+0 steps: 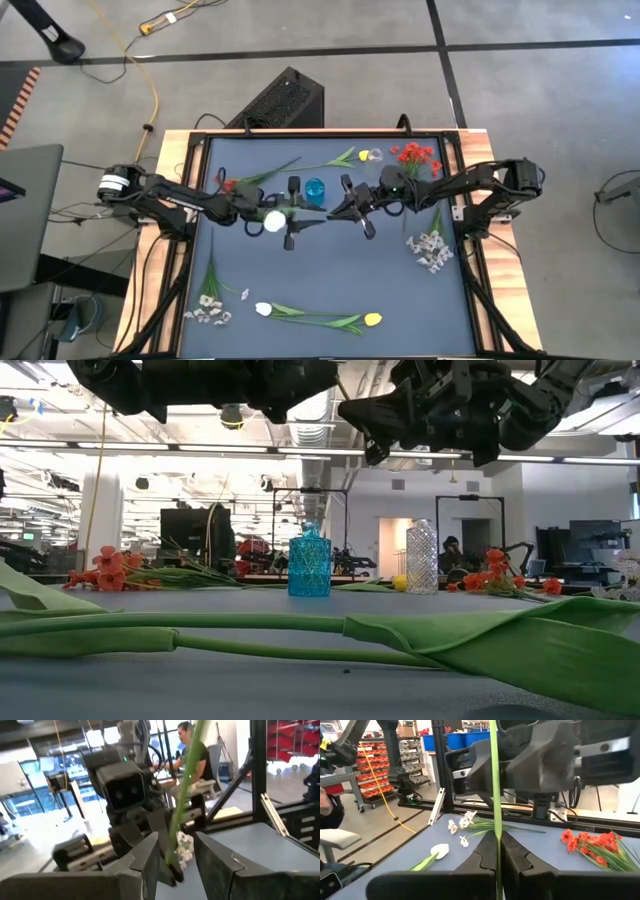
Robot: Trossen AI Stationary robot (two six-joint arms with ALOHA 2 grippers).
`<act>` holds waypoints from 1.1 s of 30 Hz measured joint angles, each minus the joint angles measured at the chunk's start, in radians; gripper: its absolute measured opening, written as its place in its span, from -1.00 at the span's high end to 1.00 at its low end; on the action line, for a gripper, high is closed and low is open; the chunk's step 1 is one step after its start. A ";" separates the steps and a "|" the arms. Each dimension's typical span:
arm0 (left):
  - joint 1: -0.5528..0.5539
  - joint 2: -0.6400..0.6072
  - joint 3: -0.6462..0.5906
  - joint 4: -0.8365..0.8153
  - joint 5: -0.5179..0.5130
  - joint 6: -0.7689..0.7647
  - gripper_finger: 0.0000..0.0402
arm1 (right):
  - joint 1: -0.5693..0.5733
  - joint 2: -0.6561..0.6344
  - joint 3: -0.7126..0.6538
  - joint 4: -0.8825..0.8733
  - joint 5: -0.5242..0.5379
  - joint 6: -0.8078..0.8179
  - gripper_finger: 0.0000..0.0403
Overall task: Sort flowers into vase by color
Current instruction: Put the top white tulip into the transparent vase
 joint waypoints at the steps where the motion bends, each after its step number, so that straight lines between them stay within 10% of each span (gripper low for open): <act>1: 0.000 0.000 0.000 0.012 -0.007 0.000 0.44 | 0.000 0.000 0.000 -0.001 0.000 0.000 0.85; 14: -0.001 0.000 0.000 0.051 -0.015 -0.002 0.46 | -0.003 0.000 0.000 -0.009 0.004 -0.005 0.83; 23: -0.001 0.001 0.000 0.048 0.027 -0.010 0.96 | -0.009 0.000 0.000 -0.011 0.004 -0.004 0.82; 33: 0.011 0.001 0.000 0.009 -0.063 -0.060 1.00 | -0.041 -0.072 0.001 -0.177 0.006 -0.077 0.40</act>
